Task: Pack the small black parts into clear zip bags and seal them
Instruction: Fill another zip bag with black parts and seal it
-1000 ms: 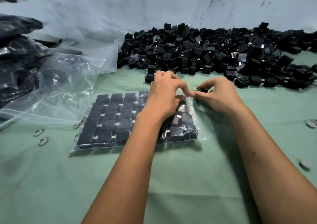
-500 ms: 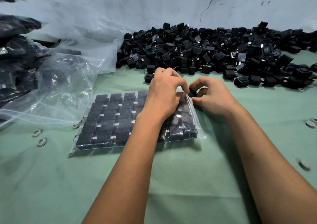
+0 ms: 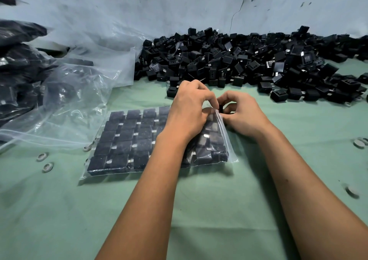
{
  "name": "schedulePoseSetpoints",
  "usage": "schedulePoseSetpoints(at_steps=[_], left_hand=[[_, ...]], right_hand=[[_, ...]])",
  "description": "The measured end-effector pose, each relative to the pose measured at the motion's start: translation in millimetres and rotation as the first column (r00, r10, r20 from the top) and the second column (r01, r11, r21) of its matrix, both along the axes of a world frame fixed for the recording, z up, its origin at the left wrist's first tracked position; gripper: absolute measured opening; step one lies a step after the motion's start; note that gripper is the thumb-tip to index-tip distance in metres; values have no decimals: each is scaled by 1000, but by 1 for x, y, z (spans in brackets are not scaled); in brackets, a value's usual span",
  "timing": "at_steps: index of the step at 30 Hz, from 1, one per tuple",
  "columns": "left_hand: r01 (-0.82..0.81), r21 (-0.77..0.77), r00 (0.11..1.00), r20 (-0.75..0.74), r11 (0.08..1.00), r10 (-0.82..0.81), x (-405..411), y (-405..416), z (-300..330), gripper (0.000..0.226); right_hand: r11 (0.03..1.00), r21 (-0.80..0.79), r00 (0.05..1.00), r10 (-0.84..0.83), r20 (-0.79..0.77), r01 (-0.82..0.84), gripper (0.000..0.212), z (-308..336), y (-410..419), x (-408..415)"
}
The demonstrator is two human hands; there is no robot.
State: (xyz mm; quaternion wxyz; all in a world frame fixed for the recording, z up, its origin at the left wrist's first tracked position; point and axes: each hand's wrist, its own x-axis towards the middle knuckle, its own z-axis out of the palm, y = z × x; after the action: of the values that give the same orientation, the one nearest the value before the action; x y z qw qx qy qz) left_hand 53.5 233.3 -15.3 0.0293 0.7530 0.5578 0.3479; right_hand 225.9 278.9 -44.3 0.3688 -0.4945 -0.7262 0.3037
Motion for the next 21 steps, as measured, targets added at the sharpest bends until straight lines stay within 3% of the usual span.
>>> schedulePoseSetpoints(at_steps=[6, 12, 15, 19, 21], left_hand=[[-133, -43, 991, -18, 990, 132, 0, 2, -2, 22], [-343, -88, 934, 71, 935, 349, -5, 3, 1, 5], [-392, -182, 907, 91, 902, 412, 1, 6, 7, 28], [-431, -283, 901, -81, 857, 426, 20, 12, 11, 51], [-446, -318, 895, -146, 836, 422, 27, 16, 13, 49]], right_hand=[[996, -86, 998, 7, -60, -13, 25, -3, 2, 3], [990, -143, 996, -2, -86, -10, 29, -6, 6, 6], [988, -155, 995, -13, -103, -3, 30, -5, 6, 6], [984, -176, 992, -17, -129, -6, 27, -5, 7, 6], [984, -178, 989, -25, -147, -1, 28, -6, 7, 5]])
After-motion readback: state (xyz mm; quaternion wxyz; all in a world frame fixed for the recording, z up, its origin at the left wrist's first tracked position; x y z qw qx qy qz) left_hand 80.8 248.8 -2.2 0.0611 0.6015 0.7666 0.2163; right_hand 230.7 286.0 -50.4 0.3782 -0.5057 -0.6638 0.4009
